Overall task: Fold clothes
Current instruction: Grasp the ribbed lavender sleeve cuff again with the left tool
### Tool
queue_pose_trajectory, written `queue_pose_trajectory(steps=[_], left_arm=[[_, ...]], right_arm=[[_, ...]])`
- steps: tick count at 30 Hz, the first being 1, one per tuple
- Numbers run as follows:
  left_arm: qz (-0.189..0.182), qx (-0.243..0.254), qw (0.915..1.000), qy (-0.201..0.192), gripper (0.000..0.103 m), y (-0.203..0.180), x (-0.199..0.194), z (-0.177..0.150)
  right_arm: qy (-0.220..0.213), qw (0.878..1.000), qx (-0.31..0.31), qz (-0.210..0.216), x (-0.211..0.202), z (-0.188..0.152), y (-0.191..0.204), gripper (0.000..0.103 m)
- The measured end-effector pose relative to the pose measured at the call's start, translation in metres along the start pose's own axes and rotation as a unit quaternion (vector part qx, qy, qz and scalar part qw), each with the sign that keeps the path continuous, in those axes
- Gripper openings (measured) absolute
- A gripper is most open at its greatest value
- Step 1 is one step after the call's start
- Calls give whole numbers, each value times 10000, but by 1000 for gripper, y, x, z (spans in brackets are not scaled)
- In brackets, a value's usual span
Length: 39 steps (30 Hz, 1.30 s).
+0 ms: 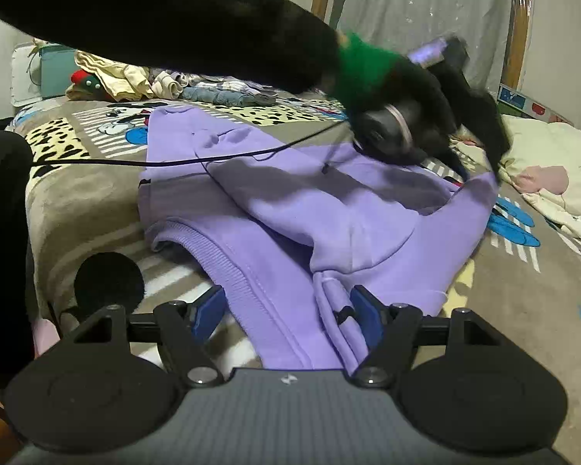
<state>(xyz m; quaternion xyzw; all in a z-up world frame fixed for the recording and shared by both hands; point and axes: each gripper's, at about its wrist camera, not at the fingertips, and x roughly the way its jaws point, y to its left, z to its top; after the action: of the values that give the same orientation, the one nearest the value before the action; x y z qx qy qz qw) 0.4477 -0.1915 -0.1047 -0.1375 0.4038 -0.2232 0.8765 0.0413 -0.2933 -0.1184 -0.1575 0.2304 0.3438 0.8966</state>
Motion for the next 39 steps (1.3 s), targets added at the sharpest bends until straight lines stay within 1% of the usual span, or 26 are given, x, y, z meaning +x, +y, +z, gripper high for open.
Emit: queue_pose_trajectory(steps=[4,5,7,9,11,12,15,17,18,19,20,21,22,23,24,25,26,28,29,32,35,37,39], left_arm=[[519,185,9981,-287,10,17,0,-7],[508,167,9981,-302,16,20,3,-10],[585,246,9976,-262,21,21,10,-11],[620,329,9972,-255,23,19,12,-7],[889,676,9926,-469,33,10,6,-2],[1018,849,9895,-578,35,5,2,1],[1180,1395,9779,-1014,36,-15,-20,1],[889,1640,9768,-1052,40,-27,-26,-2],[664,1807,9770,-915,42,-34,-23,-4],[639,1965,9758,-717,50,-40,-14,-8],[871,2106,9734,-223,56,-38,8,-13],[1083,2226,9686,243,59,-36,28,-17],[1050,2151,9705,279,71,-29,32,-16],[1018,2074,9725,304,70,-22,34,-15],[996,1980,9750,172,69,-23,20,-12],[973,1887,9772,40,66,-23,7,-9],[949,1800,9790,-93,66,-23,-8,-7],[885,1857,9779,-377,66,-19,-54,-15],[946,1823,9775,-474,66,-14,-77,-24],[961,1340,9842,-637,66,18,-148,-63],[980,845,9884,-799,68,50,-219,-102],[1171,246,9885,-925,68,73,-256,-131],[1303,-349,9846,-1112,68,97,-291,-157]], right_arm=[[-36,9998,80,162,-2,-1,-6,72],[-45,9997,101,198,-2,-1,-7,72],[-63,9995,134,263,-3,0,-8,72],[-55,9995,133,293,-2,0,-8,72],[-49,9995,89,300,-1,1,-7,72],[-58,9994,99,317,-1,2,-7,71],[-73,9993,106,345,0,3,-6,71],[-73,9993,94,351,0,3,-5,71],[-71,9993,89,353,0,3,-5,71],[-77,9993,97,357,0,3,-5,71],[-85,9992,113,362,0,3,-6,71],[-94,9992,128,367,0,3,-6,72],[-103,9992,143,372,0,3,-7,72],[-112,9991,158,377,-1,3,-7,72],[-121,9990,174,382,-1,3,-8,72],[-130,9990,189,387,-1,2,-8,71],[-139,9989,204,391,-1,2,-9,71],[-247,9986,320,347,-8,3,-13,69],[-311,9983,410,266,-12,2,-16,68],[-506,9961,720,-71,-27,1,-28,69],[-699,9914,1028,-407,-41,-1,-40,69],[-732,9895,1130,-531,-42,-1,-44,69],[-692,9912,1018,-493,-38,0,-39,69]])
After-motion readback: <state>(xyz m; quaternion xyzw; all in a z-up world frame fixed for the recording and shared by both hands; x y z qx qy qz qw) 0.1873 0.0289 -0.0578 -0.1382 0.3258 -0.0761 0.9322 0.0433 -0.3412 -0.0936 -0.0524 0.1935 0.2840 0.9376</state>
